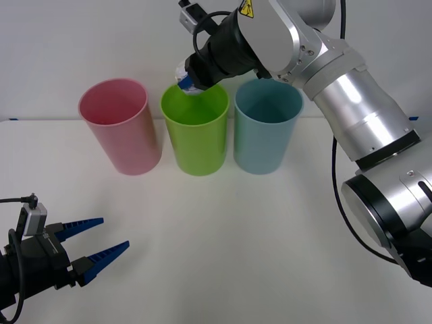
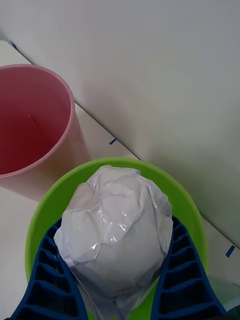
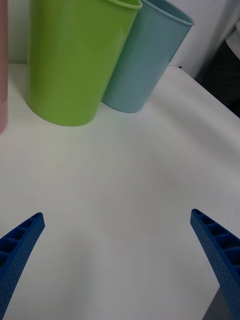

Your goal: Put cans in the blue bin and PET bottles in the pink bin and trash in the green bin.

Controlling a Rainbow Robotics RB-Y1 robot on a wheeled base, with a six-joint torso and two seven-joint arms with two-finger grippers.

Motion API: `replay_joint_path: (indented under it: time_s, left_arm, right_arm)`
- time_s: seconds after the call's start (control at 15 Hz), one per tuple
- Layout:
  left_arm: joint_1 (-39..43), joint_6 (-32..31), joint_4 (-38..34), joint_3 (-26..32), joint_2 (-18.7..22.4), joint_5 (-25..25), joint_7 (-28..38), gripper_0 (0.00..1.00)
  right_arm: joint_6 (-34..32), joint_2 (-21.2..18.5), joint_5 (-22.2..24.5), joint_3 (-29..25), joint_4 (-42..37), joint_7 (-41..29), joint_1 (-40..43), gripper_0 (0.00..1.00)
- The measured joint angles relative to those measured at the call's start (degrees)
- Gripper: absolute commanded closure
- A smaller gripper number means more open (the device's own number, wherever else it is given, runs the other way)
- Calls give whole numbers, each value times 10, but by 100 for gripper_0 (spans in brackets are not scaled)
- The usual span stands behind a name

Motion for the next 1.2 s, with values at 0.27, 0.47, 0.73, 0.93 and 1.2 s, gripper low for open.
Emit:
replay_joint_path:
  time_s: [0.27,0.47,0.73,0.93,1.2]
  left_arm:
    - [0,0,0,0,0,0,0,0]
    - [0,0,0,0,0,0,0,0]
    - [0,0,0,0,0,0,0,0]
    - [0,0,0,0,0,0,0,0]
    - [0,0,0,0,0,0,0,0]
  right_arm:
    - [0,0,3,10,8,1,0,100]
    - [0,0,5,18,11,1,0,100]
    - [0,-2,8,23,12,9,6,100]
    - [-1,-4,8,27,12,14,12,100]
    - [-1,-4,7,30,11,20,17,100]
